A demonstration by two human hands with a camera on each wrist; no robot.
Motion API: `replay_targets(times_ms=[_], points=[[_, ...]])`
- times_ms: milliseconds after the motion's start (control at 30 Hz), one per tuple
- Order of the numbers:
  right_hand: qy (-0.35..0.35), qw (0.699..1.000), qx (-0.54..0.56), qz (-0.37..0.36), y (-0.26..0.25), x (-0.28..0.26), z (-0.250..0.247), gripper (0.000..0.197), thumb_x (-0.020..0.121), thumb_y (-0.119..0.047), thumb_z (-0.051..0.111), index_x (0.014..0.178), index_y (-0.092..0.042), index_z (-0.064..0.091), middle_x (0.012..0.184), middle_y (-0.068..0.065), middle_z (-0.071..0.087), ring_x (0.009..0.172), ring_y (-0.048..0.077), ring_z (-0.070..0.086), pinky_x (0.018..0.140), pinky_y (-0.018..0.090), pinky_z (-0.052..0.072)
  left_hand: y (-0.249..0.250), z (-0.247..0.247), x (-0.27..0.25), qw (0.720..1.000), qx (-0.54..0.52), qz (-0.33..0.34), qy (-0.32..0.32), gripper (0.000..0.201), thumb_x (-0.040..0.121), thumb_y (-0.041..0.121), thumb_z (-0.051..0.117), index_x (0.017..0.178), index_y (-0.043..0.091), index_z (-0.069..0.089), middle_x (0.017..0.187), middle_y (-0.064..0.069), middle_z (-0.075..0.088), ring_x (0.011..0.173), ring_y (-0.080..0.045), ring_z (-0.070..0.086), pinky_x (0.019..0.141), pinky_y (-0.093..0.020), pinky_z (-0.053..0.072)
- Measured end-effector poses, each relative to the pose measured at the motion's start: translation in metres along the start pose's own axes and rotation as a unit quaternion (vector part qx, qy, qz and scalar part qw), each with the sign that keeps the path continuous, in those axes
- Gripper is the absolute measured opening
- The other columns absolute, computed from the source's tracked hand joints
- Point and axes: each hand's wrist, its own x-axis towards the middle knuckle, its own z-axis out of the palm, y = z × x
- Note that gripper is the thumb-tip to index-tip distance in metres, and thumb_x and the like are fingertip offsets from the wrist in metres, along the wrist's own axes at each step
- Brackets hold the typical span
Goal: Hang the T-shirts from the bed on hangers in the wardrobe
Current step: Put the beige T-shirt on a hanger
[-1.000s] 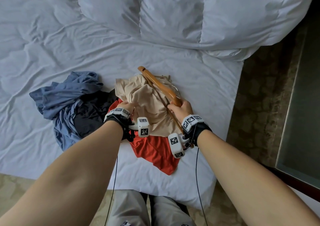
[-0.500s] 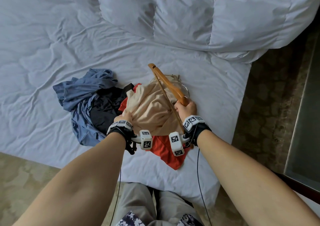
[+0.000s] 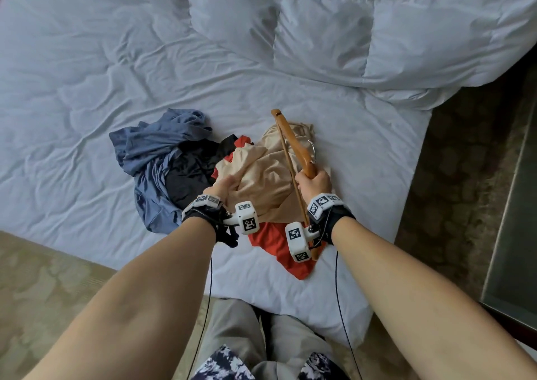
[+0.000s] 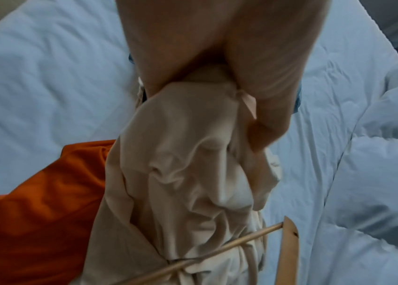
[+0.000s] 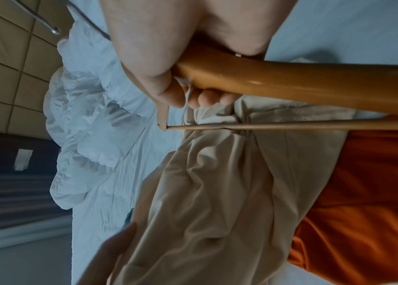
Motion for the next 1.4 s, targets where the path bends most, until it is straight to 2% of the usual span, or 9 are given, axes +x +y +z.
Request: replay_targets(times_ms=[100,233,400,500,600,900,1200,1300,1400], points=[[-0.014,1.0,-0.01,-0.006,-0.001,-0.003,0.002,0.016,0.08,-0.02,0.068,0.094,-0.012,0.067,0.082,0.01,0.071,0.078,0.03,0.068,0.072,0.035,0.054,0.012,0.006,-0.03,0.996,-0.054,-0.005,-0.068,0.06,0.06,0.053,0.083,0.103,0.014,0.068,0.091,-0.01,0.071,0.082,-0.029,0.067,0.085,-0.043,0.055],[-0.041,0.999,-0.033,-0.014,-0.007,-0.01,-0.004,0.012,0.082,-0.021,0.068,0.086,-0.01,0.067,0.067,0.002,0.066,0.065,0.02,0.064,0.058,0.024,0.044,0.033,0.015,-0.059,0.991,-0.066,0.108,-0.053,0.014,0.073,0.015,0.071,0.082,0.018,0.06,0.07,-0.005,0.061,0.065,-0.022,0.058,0.081,-0.048,0.052],[-0.075,0.994,-0.053,-0.054,-0.025,-0.025,-0.016,0.011,0.081,-0.024,0.07,0.088,-0.017,0.063,0.066,-0.002,0.066,0.065,0.018,0.063,0.068,0.027,0.046,0.06,0.016,-0.085,0.978,-0.083,0.17,-0.086,0.028,0.083,0.012,0.065,0.111,0.015,0.063,0.081,-0.006,0.063,0.072,-0.021,0.062,0.086,-0.05,0.052],[-0.092,0.99,-0.071,-0.077,-0.044,-0.041,-0.028,0.016,0.082,-0.026,0.071,0.092,-0.016,0.062,0.075,-0.001,0.062,0.068,0.019,0.059,0.066,0.028,0.042,0.084,0.017,-0.125,0.979,-0.069,0.145,-0.127,0.048,0.097,0.041,0.057,0.125,0.001,0.055,0.102,-0.013,0.067,0.094,-0.027,0.066,0.092,-0.045,0.054],[-0.089,0.984,-0.059,-0.14,-0.064,-0.058,-0.04,0.021,0.081,-0.022,0.074,0.096,-0.022,0.06,0.084,-0.001,0.065,0.076,0.02,0.063,0.07,0.029,0.048,0.105,0.015,-0.178,0.966,-0.052,0.154,-0.2,0.06,0.097,0.052,0.05,0.125,-0.001,0.052,0.107,-0.019,0.066,0.092,-0.027,0.067,0.073,-0.037,0.058],[-0.065,0.971,0.01,-0.228,-0.14,-0.125,-0.096,0.024,0.072,-0.017,0.077,0.089,-0.021,0.06,0.09,0.006,0.073,0.084,0.028,0.071,0.082,0.046,0.06,0.144,0.008,-0.327,0.9,-0.012,0.296,-0.318,0.043,0.103,0.044,0.042,0.098,0.006,0.063,0.087,-0.011,0.069,0.072,-0.02,0.067,0.067,-0.031,0.058],[0.012,0.946,0.083,-0.314,-0.212,-0.196,-0.154,0.015,0.076,-0.006,0.069,0.086,-0.016,0.064,0.079,0.005,0.069,0.08,0.029,0.069,0.082,0.049,0.059,0.164,-0.027,-0.421,0.886,0.103,0.4,-0.212,0.039,0.087,0.039,0.073,0.113,0.012,0.065,0.111,-0.011,0.072,0.102,-0.027,0.07,0.078,-0.042,0.06],[0.035,0.933,0.115,-0.339,-0.23,-0.219,-0.164,0.013,0.075,-0.004,0.069,0.081,-0.014,0.062,0.073,0.003,0.064,0.073,0.024,0.065,0.082,0.045,0.06,0.165,-0.04,-0.437,0.869,0.188,0.438,-0.133,0.033,0.083,0.031,0.079,0.105,0.01,0.065,0.101,-0.013,0.069,0.091,-0.025,0.069,0.07,-0.037,0.06],[0.054,0.921,0.129,-0.364,-0.245,-0.239,-0.169,0.013,0.075,-0.005,0.066,0.078,-0.015,0.058,0.074,0.006,0.065,0.071,0.025,0.064,0.077,0.042,0.059,0.17,-0.055,-0.453,0.84,0.252,0.478,-0.041,0.048,0.067,0.051,0.085,0.093,0.015,0.067,0.091,-0.008,0.069,0.081,-0.022,0.068,0.074,-0.038,0.06]])
